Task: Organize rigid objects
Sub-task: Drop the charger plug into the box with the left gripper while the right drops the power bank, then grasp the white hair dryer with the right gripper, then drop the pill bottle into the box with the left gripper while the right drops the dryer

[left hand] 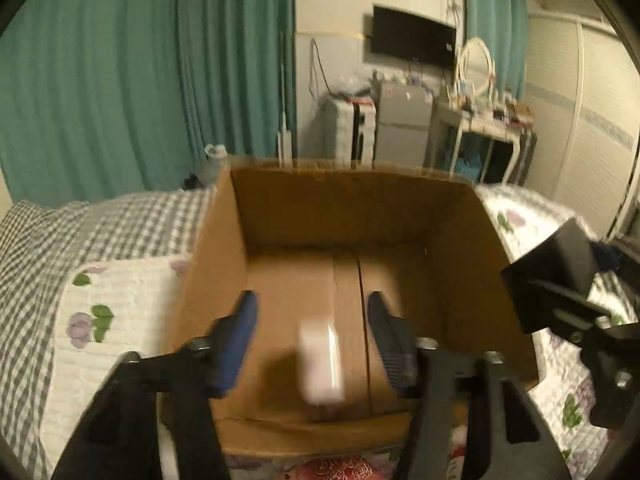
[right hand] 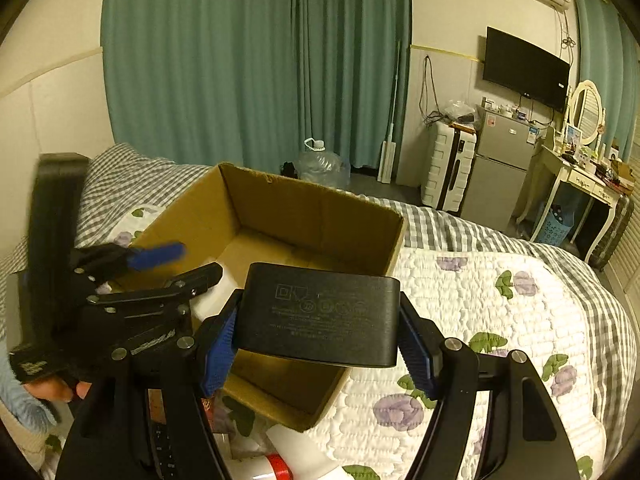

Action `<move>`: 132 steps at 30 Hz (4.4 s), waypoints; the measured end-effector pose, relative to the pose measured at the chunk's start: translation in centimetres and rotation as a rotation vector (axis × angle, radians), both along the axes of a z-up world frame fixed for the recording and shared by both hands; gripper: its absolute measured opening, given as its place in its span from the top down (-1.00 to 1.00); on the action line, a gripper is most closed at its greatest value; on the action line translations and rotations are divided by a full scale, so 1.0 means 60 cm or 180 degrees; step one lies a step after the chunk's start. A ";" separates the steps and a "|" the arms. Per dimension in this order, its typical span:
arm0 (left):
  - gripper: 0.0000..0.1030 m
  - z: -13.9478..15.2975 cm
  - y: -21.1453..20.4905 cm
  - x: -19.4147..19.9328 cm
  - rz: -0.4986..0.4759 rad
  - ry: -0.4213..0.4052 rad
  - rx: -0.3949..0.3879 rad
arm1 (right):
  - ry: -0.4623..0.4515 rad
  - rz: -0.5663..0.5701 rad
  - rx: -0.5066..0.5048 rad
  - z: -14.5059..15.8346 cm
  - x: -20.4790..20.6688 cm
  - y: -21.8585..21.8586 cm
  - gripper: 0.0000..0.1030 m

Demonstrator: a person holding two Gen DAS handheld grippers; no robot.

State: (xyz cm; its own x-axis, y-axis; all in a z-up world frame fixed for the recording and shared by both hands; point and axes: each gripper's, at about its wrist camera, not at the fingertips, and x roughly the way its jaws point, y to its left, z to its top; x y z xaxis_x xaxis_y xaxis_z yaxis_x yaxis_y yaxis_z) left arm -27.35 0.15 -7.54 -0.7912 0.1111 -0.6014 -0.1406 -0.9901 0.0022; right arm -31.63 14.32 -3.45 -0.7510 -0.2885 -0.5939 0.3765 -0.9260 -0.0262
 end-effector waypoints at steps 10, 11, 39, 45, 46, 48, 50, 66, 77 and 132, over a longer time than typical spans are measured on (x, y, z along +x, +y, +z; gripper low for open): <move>-0.25 0.046 -0.039 0.054 0.0265 0.0151 -0.0184 | -0.0125 0.0063 0.0013 -0.020 -0.048 -0.029 -0.37; -0.25 0.048 -0.040 0.059 0.0286 0.0147 -0.0198 | -0.0150 0.0063 0.0025 -0.024 -0.048 -0.031 -0.38; -0.25 -0.091 0.037 0.214 0.0425 -0.0625 -0.0156 | -0.0783 0.0203 0.0414 -0.158 0.103 0.089 -0.57; -0.25 -0.106 0.075 0.204 0.0268 -0.0699 -0.0214 | -0.1224 0.0317 0.0456 -0.215 0.072 0.077 -0.04; -0.25 -0.107 0.079 0.202 0.0241 -0.0704 -0.0221 | -0.1231 0.0343 0.0463 -0.217 0.071 0.074 -0.03; -0.25 -0.108 0.087 0.198 0.0183 -0.0720 -0.0220 | -0.1165 0.0340 0.0544 -0.212 0.078 0.069 -0.02; -0.25 -0.107 0.098 0.196 0.0116 -0.0712 -0.0245 | -0.1079 0.0298 0.0507 -0.198 0.087 0.078 -0.02; -0.22 -0.148 0.187 0.142 -0.0490 -0.0841 -0.0422 | -0.0633 0.0129 0.0200 -0.115 0.135 0.127 -0.01; 0.30 -0.160 0.179 0.149 -0.0678 -0.0907 -0.0298 | -0.0585 0.0076 0.0312 -0.111 0.145 0.120 -0.01; -0.25 0.049 -0.038 0.038 0.0185 -0.0023 -0.0081 | -0.0058 -0.0017 0.0008 -0.010 -0.047 -0.017 -0.55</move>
State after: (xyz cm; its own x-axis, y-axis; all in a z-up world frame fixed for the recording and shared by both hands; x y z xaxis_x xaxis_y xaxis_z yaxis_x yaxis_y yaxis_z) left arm -25.07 -2.13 -4.57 -0.7915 0.0496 -0.6092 -0.0829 -0.9962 0.0265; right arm -34.44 13.28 -4.08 -0.7417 -0.2830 -0.6081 0.3720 -0.9280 -0.0218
